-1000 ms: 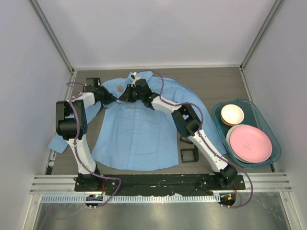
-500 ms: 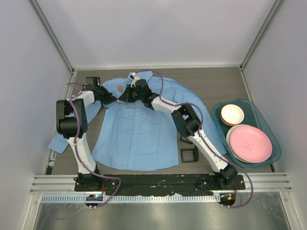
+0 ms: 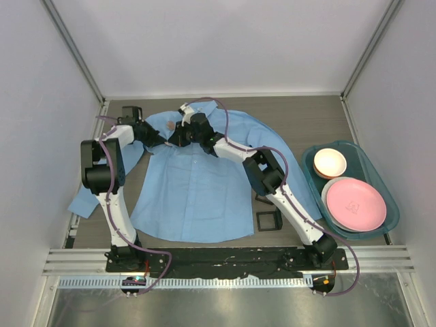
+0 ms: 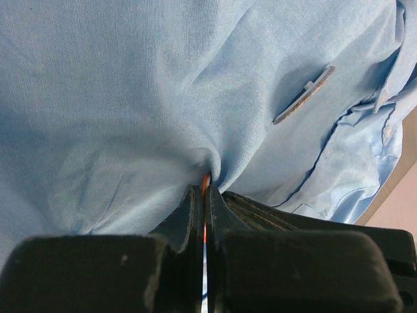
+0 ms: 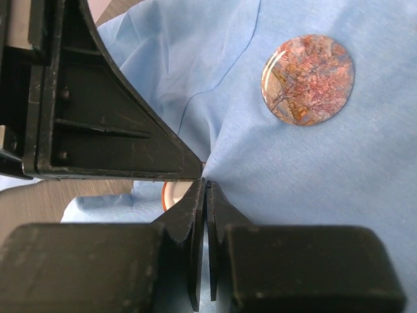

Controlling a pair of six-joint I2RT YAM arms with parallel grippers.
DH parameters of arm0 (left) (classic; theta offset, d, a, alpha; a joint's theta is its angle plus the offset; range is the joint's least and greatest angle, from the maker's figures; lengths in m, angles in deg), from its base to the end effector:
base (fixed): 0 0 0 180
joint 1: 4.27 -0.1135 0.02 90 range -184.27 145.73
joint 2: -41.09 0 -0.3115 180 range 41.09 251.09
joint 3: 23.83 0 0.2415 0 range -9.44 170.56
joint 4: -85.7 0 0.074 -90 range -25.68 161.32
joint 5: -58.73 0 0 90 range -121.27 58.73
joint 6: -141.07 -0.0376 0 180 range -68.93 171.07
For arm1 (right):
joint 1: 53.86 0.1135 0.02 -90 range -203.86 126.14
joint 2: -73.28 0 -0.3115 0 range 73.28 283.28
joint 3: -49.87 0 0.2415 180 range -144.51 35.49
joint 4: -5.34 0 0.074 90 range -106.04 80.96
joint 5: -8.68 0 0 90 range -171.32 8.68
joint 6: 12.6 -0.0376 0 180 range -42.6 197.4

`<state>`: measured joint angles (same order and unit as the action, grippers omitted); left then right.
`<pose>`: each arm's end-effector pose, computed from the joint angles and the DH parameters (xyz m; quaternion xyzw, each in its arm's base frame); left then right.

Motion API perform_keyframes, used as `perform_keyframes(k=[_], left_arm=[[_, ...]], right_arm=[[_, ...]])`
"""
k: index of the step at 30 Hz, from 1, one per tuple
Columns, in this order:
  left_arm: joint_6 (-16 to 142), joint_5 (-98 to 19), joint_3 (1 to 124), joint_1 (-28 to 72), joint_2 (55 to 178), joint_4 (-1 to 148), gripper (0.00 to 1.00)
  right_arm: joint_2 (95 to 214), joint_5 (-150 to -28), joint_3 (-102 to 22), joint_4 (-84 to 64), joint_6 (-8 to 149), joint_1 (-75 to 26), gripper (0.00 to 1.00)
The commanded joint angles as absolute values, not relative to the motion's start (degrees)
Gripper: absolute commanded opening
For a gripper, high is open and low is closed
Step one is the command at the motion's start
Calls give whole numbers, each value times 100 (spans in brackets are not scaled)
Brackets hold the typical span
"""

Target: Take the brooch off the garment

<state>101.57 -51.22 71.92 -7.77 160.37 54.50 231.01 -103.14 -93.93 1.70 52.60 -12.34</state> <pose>0.4568 0.0151 0.1995 -0.3794 0.8601 -0.2704 0.2078 0.4748 0.4390 0.1405 -0.2258 0.7675 0.4452 0.4021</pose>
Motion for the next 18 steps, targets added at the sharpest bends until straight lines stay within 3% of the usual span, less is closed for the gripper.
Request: perform_keyframes(k=[1, 11, 14, 18], left_arm=[[10073, -4982, 7528, -778, 16141, 5515, 0], [9397, -4578, 7853, -769, 16159, 4953, 0], [9115, -4429, 7775, -778, 16106, 4812, 0], [8939, -4288, 7686, -743, 16001, 4750, 0]], right_arm=[[22893, -10733, -9301, -649, 6043, -912, 9], [22805, -10276, -9081, -658, 5263, -1070, 11], [22805, -10373, -8976, -474, 4823, -1202, 15], [22735, -10522, -8765, -54, 4183, -1333, 27]])
